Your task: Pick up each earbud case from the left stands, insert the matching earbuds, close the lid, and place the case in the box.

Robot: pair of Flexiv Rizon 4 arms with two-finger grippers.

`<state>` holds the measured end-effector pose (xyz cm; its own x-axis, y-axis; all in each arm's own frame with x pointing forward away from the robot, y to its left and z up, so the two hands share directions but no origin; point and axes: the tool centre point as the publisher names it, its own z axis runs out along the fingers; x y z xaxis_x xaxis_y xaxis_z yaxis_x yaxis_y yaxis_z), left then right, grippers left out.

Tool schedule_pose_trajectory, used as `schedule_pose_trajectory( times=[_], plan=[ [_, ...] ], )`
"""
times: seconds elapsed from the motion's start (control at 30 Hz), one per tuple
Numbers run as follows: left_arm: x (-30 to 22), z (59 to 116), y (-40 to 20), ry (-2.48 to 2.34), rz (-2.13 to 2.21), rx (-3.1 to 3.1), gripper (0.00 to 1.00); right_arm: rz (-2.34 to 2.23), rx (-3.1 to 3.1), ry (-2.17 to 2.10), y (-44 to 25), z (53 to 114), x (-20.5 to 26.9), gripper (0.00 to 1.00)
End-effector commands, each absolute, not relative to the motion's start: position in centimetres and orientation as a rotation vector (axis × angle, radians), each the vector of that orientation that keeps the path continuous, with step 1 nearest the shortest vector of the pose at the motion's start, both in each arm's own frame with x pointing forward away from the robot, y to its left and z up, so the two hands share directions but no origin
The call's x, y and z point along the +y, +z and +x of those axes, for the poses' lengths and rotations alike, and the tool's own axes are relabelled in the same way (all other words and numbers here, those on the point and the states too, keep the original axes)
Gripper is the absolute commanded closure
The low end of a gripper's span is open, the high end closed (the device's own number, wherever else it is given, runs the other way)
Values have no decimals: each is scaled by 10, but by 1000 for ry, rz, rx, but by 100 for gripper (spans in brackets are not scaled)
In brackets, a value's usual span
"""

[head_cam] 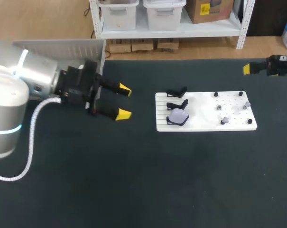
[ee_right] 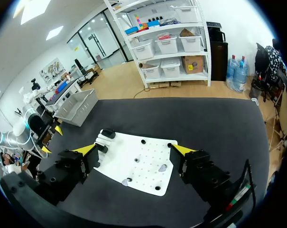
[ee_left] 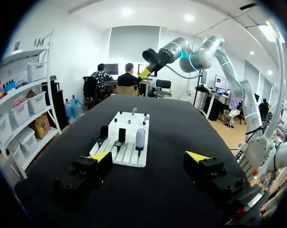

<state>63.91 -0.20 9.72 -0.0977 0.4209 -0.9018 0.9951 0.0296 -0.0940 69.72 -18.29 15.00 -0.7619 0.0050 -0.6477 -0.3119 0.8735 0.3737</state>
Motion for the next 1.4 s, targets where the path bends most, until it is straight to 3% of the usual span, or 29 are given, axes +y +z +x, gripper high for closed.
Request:
schedule_pose_trajectory(
  times=[0.03,0.33,0.4,0.6,0.67,0.7,0.8,0.97,1.2,1.4],
  plan=[
    [-24,634,84,-1035,1451,1585,0,-222,2369,621,149,698,-183,0],
    [-57,634,69,-1032,1459,1589,0,-222,2369,621,149,698,-183,0],
    [-64,636,67,-1036,1466,1592,6,-222,2369,621,149,698,-183,0],
    [-78,642,58,-1044,1510,1597,9,-222,2369,621,149,698,-183,0],
    [-82,645,56,-1047,1520,1597,25,-222,2369,621,149,698,-183,0],
    [-83,646,54,-1045,1522,1599,27,-222,2369,621,149,698,-183,0],
    [-86,649,52,-1048,1524,1600,19,-222,2369,621,149,698,-183,0],
    [-91,646,46,-1054,1542,1597,18,-222,2369,621,149,698,-183,0],
    [-97,642,34,-1078,1538,1609,20,-222,2369,621,149,698,-183,0],
    [-100,647,30,-1080,1532,1612,27,-222,2369,621,149,698,-183,0]
  ],
)
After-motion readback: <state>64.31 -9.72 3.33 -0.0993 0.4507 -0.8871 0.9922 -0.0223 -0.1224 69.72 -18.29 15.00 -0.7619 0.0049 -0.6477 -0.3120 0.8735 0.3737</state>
